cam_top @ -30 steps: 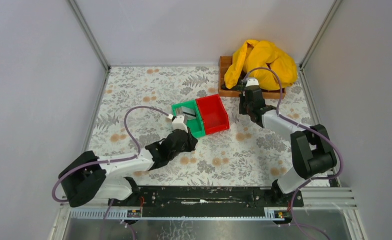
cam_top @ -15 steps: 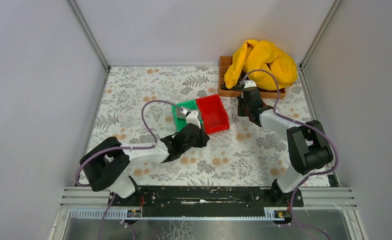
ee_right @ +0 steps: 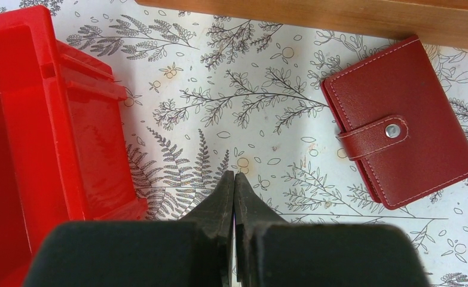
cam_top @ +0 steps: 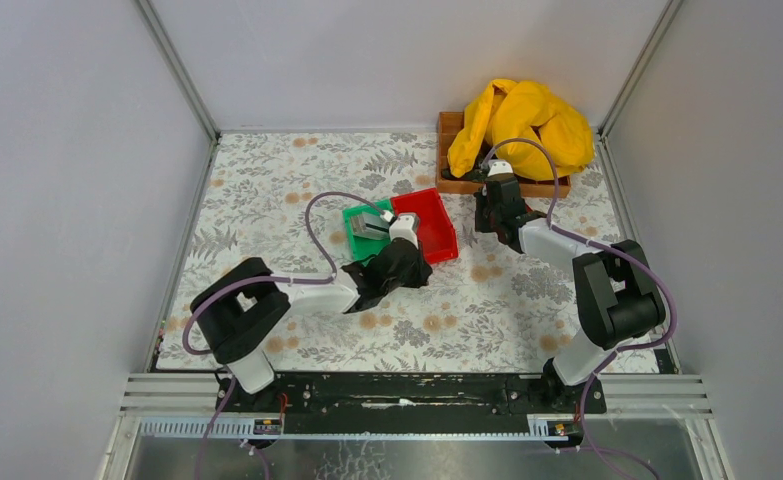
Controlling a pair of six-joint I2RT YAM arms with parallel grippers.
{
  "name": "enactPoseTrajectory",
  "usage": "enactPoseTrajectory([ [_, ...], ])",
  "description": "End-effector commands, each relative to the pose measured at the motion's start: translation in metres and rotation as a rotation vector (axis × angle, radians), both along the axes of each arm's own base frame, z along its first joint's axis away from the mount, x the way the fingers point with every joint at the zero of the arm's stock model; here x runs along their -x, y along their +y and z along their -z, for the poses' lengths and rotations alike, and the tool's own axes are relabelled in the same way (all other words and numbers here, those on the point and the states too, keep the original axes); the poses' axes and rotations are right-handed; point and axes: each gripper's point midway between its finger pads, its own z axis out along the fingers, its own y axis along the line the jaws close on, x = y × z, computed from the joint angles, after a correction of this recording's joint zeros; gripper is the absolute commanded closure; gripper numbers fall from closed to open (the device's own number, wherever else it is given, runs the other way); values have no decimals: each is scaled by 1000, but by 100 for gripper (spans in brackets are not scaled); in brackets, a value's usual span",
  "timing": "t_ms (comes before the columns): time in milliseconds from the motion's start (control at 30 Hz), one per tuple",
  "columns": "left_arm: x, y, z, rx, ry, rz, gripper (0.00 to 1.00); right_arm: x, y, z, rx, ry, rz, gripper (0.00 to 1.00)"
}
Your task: Take the credit cards out of the card holder
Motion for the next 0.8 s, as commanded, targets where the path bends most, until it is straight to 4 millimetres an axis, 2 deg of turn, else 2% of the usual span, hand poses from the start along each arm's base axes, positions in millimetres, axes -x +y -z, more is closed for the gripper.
enactPoseTrajectory([
  [0, -12, -6, -6, 5, -24, -2, 100, -14, 0, -19, -29, -66, 17, 100],
  [367, -40, 17, 11, 32, 23, -58, 100, -15, 1, -17, -42, -67, 16, 100],
  [533, -50, 21, 14, 25, 17, -67, 98, -15, 0, -16, -40, -66, 20, 100],
  [767, -69, 26, 3, 50, 8, -78, 97, -16, -2, -15, -66, -66, 30, 100],
])
